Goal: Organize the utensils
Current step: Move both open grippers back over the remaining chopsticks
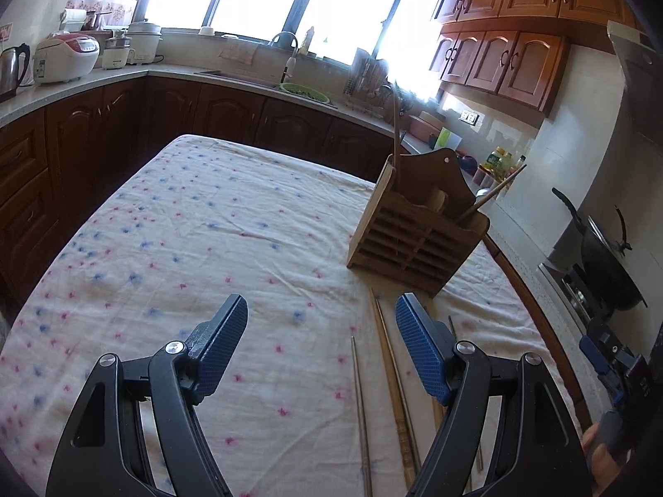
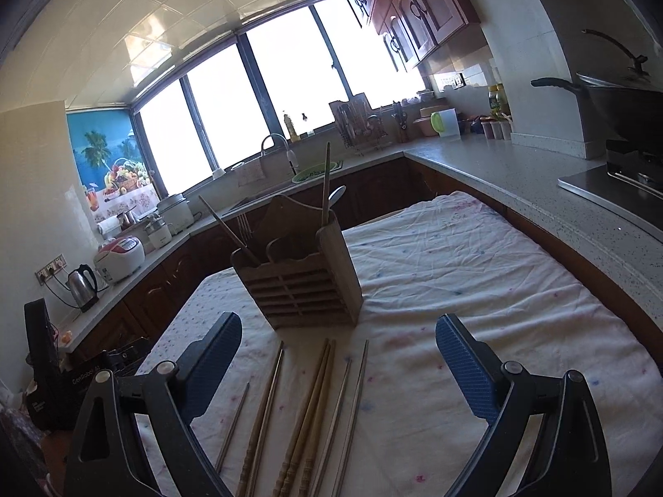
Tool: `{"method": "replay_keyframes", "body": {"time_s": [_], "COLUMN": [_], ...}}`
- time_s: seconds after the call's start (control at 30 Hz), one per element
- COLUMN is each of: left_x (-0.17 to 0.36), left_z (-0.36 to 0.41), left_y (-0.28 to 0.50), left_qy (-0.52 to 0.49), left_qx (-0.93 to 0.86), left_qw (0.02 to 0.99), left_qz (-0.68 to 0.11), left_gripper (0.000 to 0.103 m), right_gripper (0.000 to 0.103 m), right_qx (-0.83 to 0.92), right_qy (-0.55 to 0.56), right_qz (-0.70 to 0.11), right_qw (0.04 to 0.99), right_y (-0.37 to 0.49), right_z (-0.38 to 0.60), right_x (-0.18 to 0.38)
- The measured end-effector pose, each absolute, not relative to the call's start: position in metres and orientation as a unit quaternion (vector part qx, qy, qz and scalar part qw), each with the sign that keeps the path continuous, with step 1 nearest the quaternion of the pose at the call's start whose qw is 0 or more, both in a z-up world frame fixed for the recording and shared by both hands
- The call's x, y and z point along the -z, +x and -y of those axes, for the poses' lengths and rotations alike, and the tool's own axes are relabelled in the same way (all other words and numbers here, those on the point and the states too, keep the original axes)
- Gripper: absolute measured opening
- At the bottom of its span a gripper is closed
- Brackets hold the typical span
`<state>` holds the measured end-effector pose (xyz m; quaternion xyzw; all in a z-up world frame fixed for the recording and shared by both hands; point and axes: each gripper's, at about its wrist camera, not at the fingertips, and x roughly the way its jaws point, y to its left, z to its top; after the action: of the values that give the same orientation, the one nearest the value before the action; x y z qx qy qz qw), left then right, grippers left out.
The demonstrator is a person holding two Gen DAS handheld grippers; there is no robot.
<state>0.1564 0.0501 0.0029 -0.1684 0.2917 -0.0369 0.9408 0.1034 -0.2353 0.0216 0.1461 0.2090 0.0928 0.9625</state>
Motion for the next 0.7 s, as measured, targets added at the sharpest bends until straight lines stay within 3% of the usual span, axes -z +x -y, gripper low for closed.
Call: {"method": "replay_keyframes", "body": {"time_s": [0.7], "left_x": [0.030], "left_z": [-0.033], "left_y": [0.157], "left_qy": [-0.138], "left_qx": [0.040], "left_qw": [0.921], "left_qz": [-0.362], "left_gripper": [0.076], "right_gripper": [0.096], "right_qx": [-0.097], "right_qy": [0.140], "right_qz": [-0.268], "right_qw": [0.948], "right_y": [0.104], "right_z": [0.225], "right_x": [0.013]}}
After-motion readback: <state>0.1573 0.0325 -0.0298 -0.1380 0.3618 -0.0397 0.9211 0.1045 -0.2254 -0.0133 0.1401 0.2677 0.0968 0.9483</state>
